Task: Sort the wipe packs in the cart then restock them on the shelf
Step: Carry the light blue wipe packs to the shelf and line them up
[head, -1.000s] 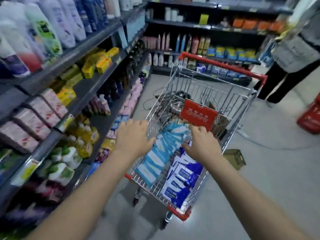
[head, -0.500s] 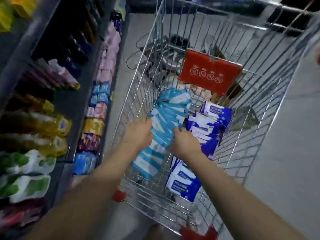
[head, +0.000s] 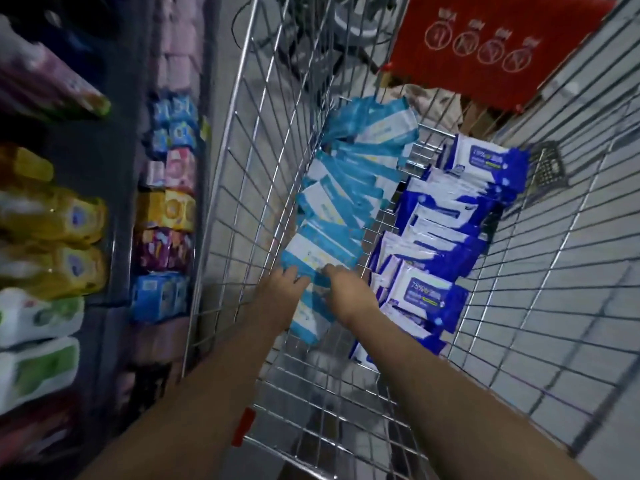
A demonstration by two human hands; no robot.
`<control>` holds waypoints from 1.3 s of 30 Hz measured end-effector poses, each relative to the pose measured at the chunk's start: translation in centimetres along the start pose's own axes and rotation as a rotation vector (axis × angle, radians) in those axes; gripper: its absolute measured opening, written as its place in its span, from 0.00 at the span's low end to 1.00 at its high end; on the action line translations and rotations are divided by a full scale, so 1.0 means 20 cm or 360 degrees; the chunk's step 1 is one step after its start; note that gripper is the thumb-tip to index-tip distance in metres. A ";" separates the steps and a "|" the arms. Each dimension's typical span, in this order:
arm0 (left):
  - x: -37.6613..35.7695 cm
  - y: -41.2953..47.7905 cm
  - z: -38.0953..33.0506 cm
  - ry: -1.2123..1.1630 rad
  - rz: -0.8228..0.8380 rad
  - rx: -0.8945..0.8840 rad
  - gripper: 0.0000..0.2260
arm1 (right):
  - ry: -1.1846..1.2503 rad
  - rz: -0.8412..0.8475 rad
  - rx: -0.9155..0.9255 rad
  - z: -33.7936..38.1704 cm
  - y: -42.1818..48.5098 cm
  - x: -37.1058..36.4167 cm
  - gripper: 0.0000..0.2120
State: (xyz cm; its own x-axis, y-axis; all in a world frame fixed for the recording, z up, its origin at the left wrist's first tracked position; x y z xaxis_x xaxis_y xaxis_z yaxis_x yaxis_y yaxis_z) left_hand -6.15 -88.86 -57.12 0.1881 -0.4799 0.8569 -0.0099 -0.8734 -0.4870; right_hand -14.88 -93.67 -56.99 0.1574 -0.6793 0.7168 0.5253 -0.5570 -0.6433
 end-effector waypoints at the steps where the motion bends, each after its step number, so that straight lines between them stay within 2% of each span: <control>1: -0.02 -0.01 -0.01 0.0029 -0.0010 0.0004 0.27 | -0.0028 -0.0007 0.0011 0.00 0.01 -0.02 0.21; 5: -0.02 0.01 -0.03 0.0095 -0.0123 -0.0050 0.22 | -0.0087 -0.0182 0.0009 0.01 0.05 -0.03 0.16; 9: 0.02 0.01 -0.06 0.0057 0.0010 -0.0160 0.12 | -0.0124 -0.0213 0.0042 0.03 0.03 0.01 0.14; 12: 0.06 0.00 0.03 -0.0400 0.0229 0.0196 0.09 | 0.0102 -0.0177 -0.0044 -0.03 -0.05 0.06 0.11; 13: 0.10 -0.01 0.05 -0.0615 0.0217 0.0270 0.10 | 0.0183 -0.0201 -0.0082 -0.06 -0.09 0.10 0.13; 15: 0.24 -0.04 0.07 -0.0946 0.0114 0.0333 0.13 | 0.0343 -0.0282 -0.0133 -0.13 -0.16 0.25 0.17; 18: 0.51 -0.09 0.07 -0.1382 -0.0083 0.0372 0.16 | 0.0398 -0.0416 -0.0130 -0.20 -0.29 0.53 0.15; 22: 0.94 -0.21 0.03 -0.1760 -0.0259 0.0321 0.15 | 0.0342 -0.0551 -0.0073 -0.22 -0.49 0.93 0.13; 26: 1.44 -0.56 0.04 -0.1972 -0.0597 0.0260 0.25 | 0.0365 -0.0593 0.0206 -0.08 -0.78 1.28 0.11; 31: 1.89 -1.27 0.01 -0.1838 -0.0950 0.0170 0.31 | 0.0404 -0.0697 0.0691 0.29 -1.22 1.60 0.08; 35: 2.00 -1.93 -0.02 -0.1640 -0.1220 0.0271 0.29 | 0.0538 -0.0536 0.1120 0.73 -1.62 1.66 0.07; 37: 1.99 -2.24 -0.03 -0.1628 -0.1369 0.0308 0.30 | 0.0473 -0.0428 0.1336 0.98 -1.80 1.62 0.06; 39: 1.96 -2.58 0.00 -0.1544 -0.1534 0.0472 0.30 | 0.0387 -0.0343 0.1529 1.24 -1.98 1.56 0.07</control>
State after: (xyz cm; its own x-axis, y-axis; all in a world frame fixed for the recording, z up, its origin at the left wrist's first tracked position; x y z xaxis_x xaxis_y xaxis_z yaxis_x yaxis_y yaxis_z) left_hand 1.66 -62.57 1.62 0.5990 0.6462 0.4728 0.6931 -0.7141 0.0980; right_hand -10.09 -80.90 -2.55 -0.1380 -0.7482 0.6489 0.9896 -0.1317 0.0586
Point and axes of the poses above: each hand's wrist, its own y-axis towards the middle knuckle, its own x-axis out of the back of the hand, z = x × y, the point moved 8 cm from there along y, towards the middle knuckle, and after that the axes turned 8 degrees about -y, right-handed, at the moved point
